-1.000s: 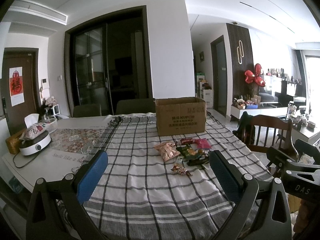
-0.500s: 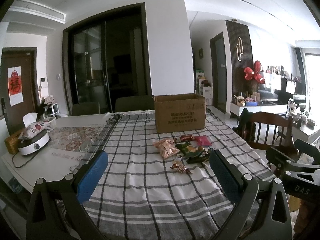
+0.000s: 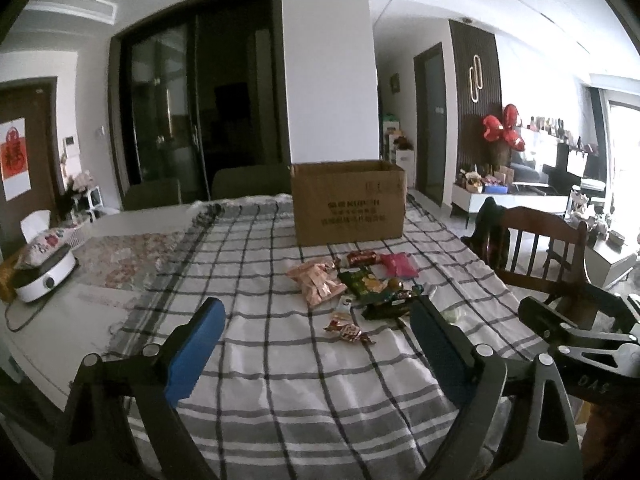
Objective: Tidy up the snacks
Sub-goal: 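Move both tools down toward the snack pile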
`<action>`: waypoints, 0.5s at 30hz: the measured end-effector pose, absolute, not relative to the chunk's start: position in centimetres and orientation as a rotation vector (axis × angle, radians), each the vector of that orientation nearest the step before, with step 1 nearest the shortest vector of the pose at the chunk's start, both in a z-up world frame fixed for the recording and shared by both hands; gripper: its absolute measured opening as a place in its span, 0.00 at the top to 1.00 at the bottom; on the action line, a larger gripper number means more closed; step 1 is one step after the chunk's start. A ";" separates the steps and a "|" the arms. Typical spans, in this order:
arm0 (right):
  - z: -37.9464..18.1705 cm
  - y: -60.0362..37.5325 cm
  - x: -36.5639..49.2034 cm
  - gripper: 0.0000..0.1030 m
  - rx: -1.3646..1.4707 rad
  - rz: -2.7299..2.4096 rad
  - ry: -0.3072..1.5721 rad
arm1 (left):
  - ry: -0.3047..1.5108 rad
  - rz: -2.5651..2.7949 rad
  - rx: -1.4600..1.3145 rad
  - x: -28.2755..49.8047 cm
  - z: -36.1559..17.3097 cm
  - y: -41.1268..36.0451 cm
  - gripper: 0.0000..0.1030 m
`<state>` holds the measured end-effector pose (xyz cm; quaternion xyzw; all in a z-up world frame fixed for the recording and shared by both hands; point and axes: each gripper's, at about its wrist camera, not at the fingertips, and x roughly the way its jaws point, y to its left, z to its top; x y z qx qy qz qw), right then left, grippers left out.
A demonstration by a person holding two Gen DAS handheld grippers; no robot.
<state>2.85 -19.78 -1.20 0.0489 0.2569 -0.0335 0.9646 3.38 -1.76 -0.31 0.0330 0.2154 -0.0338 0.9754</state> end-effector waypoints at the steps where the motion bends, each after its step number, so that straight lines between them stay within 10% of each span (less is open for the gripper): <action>1: -1.4 -19.9 3.4 0.01 0.101 -0.067 0.531 | 0.445 -0.068 0.067 3.9 -0.4 -2.0 0.11; 15: -4.2 -19.8 10.3 0.25 0.025 0.025 0.651 | 0.631 -0.061 0.034 10.3 -3.9 -3.7 0.37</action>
